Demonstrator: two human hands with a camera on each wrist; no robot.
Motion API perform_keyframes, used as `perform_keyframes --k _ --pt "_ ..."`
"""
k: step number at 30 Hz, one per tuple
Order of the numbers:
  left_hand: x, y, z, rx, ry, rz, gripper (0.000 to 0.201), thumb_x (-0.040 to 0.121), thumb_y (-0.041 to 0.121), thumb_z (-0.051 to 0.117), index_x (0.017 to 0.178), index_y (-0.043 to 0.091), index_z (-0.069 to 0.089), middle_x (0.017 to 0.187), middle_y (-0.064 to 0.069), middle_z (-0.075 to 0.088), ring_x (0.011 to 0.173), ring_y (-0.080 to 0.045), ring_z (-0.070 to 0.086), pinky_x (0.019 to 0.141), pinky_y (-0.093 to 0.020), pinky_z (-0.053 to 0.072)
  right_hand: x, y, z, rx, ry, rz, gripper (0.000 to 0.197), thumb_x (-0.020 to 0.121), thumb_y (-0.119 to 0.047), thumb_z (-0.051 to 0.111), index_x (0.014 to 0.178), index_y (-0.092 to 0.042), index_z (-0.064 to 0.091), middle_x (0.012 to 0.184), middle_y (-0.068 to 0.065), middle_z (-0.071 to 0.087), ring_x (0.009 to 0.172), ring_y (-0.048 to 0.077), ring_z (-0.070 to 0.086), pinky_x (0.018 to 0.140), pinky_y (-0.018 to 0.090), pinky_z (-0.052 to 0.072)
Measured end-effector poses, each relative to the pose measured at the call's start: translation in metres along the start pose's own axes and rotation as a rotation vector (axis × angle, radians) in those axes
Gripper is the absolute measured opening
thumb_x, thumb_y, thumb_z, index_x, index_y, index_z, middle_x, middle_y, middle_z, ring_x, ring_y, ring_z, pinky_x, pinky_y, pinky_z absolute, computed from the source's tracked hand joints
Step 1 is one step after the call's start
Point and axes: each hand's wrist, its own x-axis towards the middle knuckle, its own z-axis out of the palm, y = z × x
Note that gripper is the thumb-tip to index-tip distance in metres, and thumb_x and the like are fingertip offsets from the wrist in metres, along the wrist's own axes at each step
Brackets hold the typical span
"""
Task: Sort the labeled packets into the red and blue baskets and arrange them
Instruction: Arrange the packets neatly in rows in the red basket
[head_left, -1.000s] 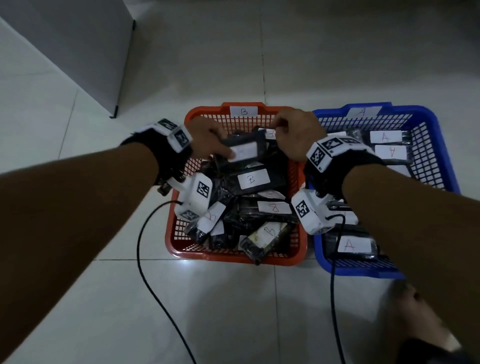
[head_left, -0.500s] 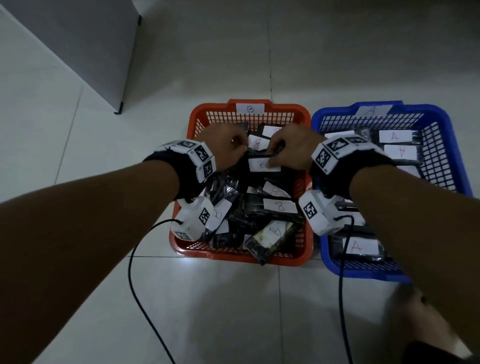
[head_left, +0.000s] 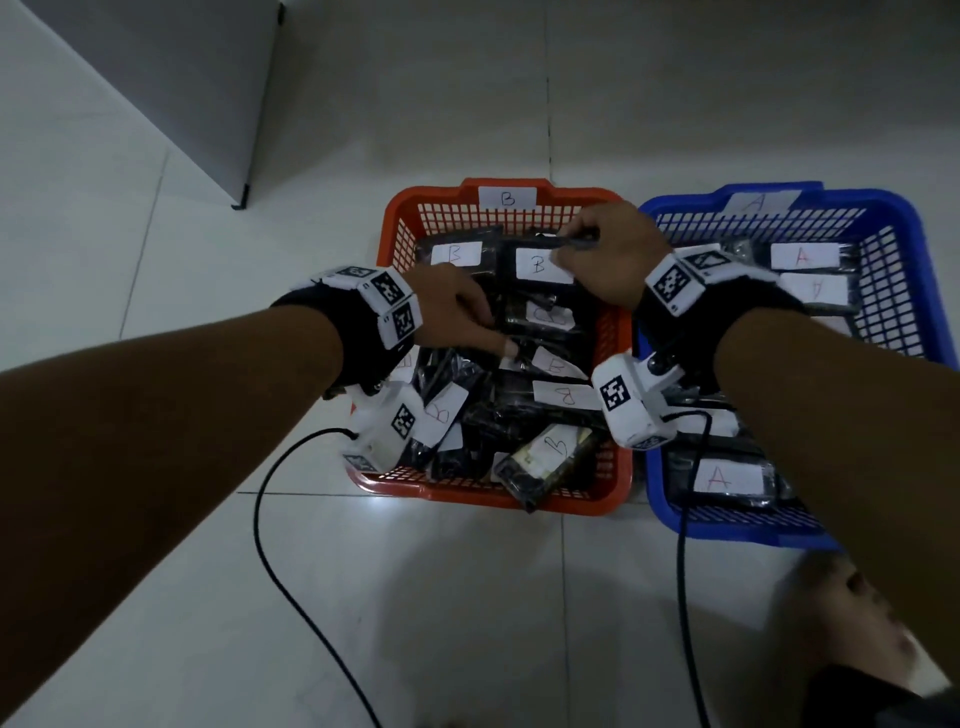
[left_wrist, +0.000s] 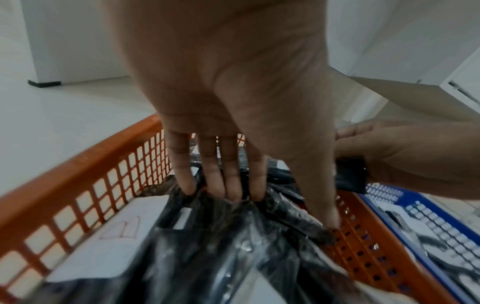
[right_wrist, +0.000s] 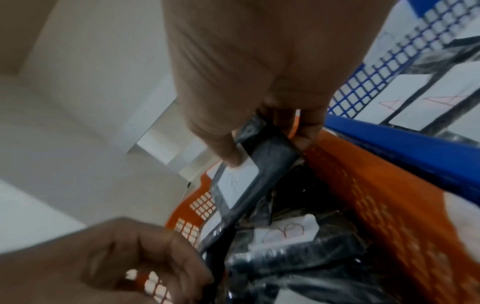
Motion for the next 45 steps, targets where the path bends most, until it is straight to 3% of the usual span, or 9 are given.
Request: perform_keyframes --k 6,11,14,18,22,28,37,39,45 --pt "-0.016 0.007 -0.001 0.121 -0.127 0.093 0.048 0.053 0.052 0.087 0.090 0.026 0.071 0.089 0.011 0.066 0.086 -0.013 0.063 0.079 -0.030 0.055 -0.016 -0.017 0.008 -0.213 0.048 -0.188 0.018 0.087 -0.018 0.063 0.105 -0.018 0.067 0.118 0.002 0.062 0.111 0.019 0.057 0.087 0.025 0.044" --pt "-0.019 0.004 0.001 0.272 -0.147 0.008 0.053 0.055 0.053 0.087 0.093 0.021 0.066 0.088 0.005 0.065 0.082 -0.017 0.061 0.076 -0.030 0.054 -0.041 -0.027 0.005 -0.357 -0.591 -0.039 0.028 0.074 -0.035 0.082 0.094 -0.017 0.074 0.094 -0.004 0.070 0.093 0.017 0.065 0.081 0.033 0.056" --pt "-0.019 -0.002 0.002 0.249 -0.150 -0.064 0.056 0.059 0.056 0.083 0.092 0.013 0.067 0.093 -0.004 0.069 0.080 -0.021 0.064 0.076 -0.034 0.057 -0.055 -0.021 0.011 -0.473 -0.710 0.041 0.054 0.067 -0.042 0.086 0.108 -0.012 0.068 0.097 -0.001 0.065 0.089 0.017 0.061 0.085 0.036 0.055" --pt "-0.024 -0.004 -0.015 -0.214 -0.040 -0.148 0.045 0.075 0.040 0.079 0.103 0.009 0.064 0.100 -0.008 0.066 0.084 -0.023 0.067 0.063 -0.031 0.058 -0.056 -0.017 0.017 -0.470 -0.687 0.041 0.052 0.068 -0.040 0.086 0.104 -0.016 0.059 0.087 -0.010 0.054 0.075 0.008 0.052 0.078 0.034 0.053" --pt "-0.013 -0.006 -0.041 -0.504 0.293 -0.164 0.020 0.081 0.034 0.075 0.089 0.023 0.060 0.098 -0.002 0.066 0.092 -0.023 0.066 0.083 -0.039 0.056 -0.055 -0.018 0.019 -0.510 -0.680 0.008 0.062 0.071 -0.044 0.084 0.118 -0.020 0.051 0.112 -0.005 0.051 0.099 0.017 0.052 0.082 0.031 0.050" --pt "0.011 -0.017 -0.019 -0.176 0.593 0.011 0.057 0.082 0.043 0.068 0.132 0.022 0.048 0.124 0.001 0.053 0.114 -0.018 0.049 0.098 -0.029 0.040 -0.055 -0.015 0.021 -0.563 -0.647 -0.034 0.064 0.073 -0.050 0.079 0.120 -0.019 0.049 0.120 -0.003 0.052 0.097 0.017 0.052 0.076 0.028 0.047" --pt "-0.019 -0.003 0.007 0.296 0.799 0.358 0.026 0.080 0.028 0.065 0.101 0.012 0.067 0.118 -0.014 0.054 0.111 -0.034 0.050 0.089 -0.046 0.044 -0.027 -0.015 0.001 -0.196 -0.209 0.061 0.039 0.071 -0.043 0.081 0.099 -0.029 0.057 0.092 -0.006 0.063 0.080 0.012 0.060 0.068 0.029 0.051" --pt "-0.022 0.002 0.010 0.301 0.751 0.343 0.023 0.082 0.028 0.066 0.097 0.012 0.066 0.107 -0.011 0.056 0.100 -0.030 0.054 0.081 -0.042 0.048 -0.013 -0.019 -0.002 -0.205 -0.111 0.029 0.039 0.068 -0.045 0.082 0.096 -0.029 0.059 0.091 -0.006 0.063 0.081 0.014 0.062 0.072 0.030 0.051" --pt "-0.020 0.016 0.032 0.209 0.102 0.075 0.058 0.072 0.070 0.064 0.066 0.012 0.066 0.062 -0.003 0.063 0.061 -0.019 0.062 0.062 -0.033 0.056 -0.003 -0.025 0.006 -0.325 0.111 -0.059 0.052 0.081 -0.029 0.073 0.127 -0.018 0.053 0.121 0.004 0.057 0.111 0.023 0.055 0.093 0.037 0.049"
